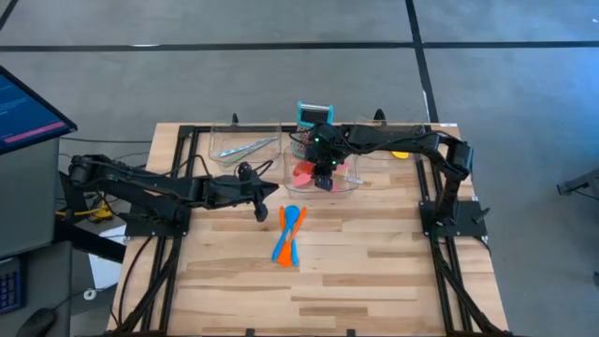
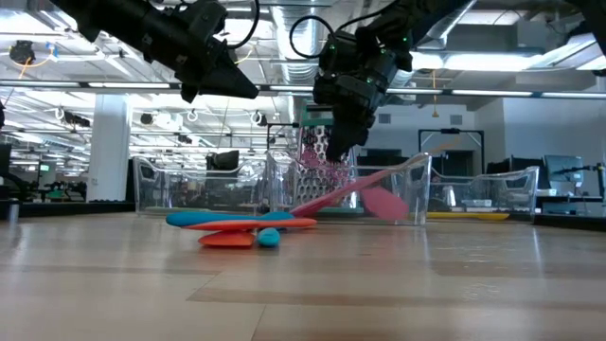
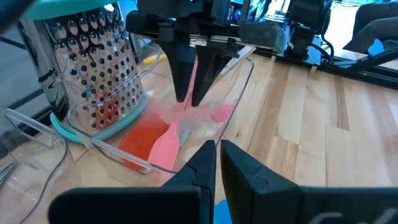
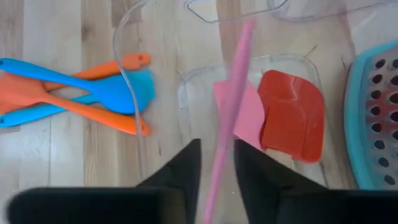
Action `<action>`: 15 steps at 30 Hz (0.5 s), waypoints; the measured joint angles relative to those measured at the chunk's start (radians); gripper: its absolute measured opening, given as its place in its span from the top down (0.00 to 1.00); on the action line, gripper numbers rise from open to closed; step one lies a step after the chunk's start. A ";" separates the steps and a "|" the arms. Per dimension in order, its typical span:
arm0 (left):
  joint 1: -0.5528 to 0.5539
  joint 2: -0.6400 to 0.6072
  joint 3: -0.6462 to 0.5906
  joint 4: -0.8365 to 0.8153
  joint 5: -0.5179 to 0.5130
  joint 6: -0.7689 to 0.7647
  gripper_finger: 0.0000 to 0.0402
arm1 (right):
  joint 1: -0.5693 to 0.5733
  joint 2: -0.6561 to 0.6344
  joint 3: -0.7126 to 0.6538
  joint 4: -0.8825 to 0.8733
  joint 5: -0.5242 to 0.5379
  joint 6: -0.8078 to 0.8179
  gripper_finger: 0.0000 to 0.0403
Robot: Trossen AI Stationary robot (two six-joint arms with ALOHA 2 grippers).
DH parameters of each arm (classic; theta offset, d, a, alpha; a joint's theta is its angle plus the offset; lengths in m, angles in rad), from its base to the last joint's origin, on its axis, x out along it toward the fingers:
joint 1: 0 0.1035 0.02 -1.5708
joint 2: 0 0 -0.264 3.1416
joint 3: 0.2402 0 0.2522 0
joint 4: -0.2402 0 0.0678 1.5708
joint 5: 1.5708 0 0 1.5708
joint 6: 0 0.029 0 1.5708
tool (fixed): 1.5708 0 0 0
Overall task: Pick & Place Kitchen Items
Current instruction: Put the blue serving spoon into the right transparent bin
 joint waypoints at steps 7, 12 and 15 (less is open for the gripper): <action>0.000 0.000 0.000 0.000 0.000 0.000 0.97 | -0.001 -0.012 0.022 -0.007 0.004 -0.043 0.56; 0.000 0.000 0.000 -0.001 0.000 0.003 0.97 | -0.005 -0.013 0.141 -0.134 0.009 -0.047 0.55; 0.000 0.000 0.000 -0.002 0.000 0.003 0.97 | 0.009 -0.039 0.173 -0.173 0.040 -0.080 0.63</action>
